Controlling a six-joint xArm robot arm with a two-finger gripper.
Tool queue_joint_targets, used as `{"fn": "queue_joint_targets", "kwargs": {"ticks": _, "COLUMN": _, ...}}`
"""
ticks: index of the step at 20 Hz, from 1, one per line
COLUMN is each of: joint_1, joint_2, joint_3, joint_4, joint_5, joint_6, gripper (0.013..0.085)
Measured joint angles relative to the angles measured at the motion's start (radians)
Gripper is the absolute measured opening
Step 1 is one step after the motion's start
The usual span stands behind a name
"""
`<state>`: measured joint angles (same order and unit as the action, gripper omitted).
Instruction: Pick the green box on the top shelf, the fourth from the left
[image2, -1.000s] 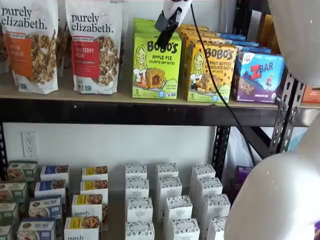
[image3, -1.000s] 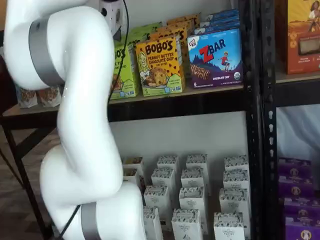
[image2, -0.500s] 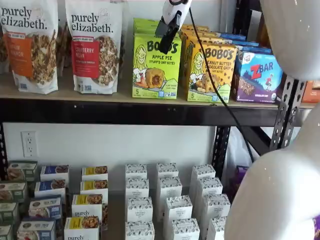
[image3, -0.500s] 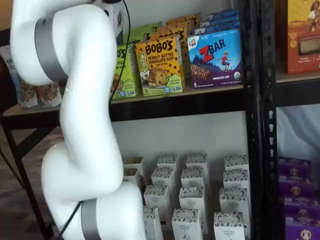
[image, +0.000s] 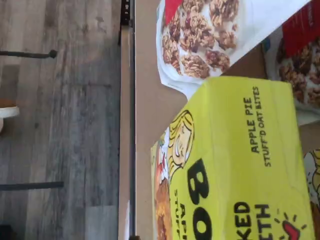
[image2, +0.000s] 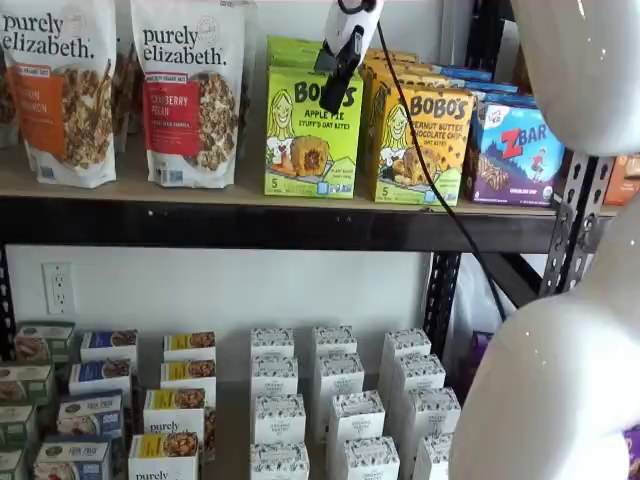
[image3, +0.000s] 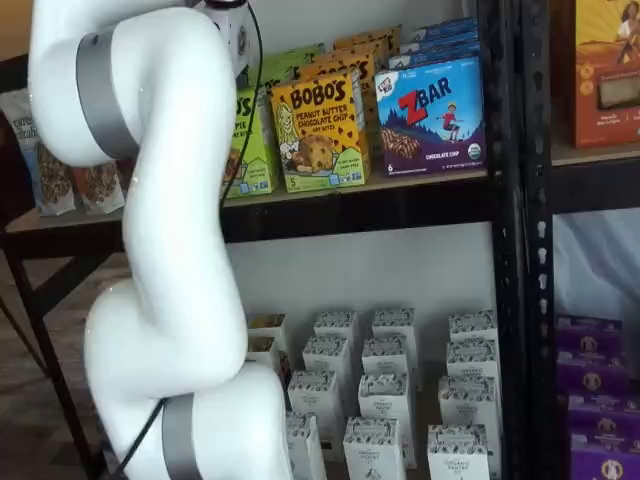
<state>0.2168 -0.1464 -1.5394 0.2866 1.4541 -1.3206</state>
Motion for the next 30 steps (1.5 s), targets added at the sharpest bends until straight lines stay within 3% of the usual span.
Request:
{"fn": "queue_joint_targets", "kwargs": {"ticks": 18, "joint_1": 0.003, "joint_2": 0.020, "joint_3": 0.008, "joint_4": -0.011, "joint_5": -0.027, "joint_6": -0.004, "gripper": 0.0850}}
{"fn": "queue_joint_targets", "kwargs": {"ticks": 22, "joint_1": 0.002, "joint_2": 0.024, "joint_3": 0.008, "joint_4": -0.008, "joint_5": -0.027, "joint_6": -0.007, "gripper": 0.0730}}
{"fn": "queue_joint_targets", "kwargs": {"ticks": 30, "joint_1": -0.002, "joint_2": 0.023, "joint_3": 0.013, "joint_4": -0.005, "joint_5": -0.033, "joint_6": -0.011, "gripper": 0.0570}}
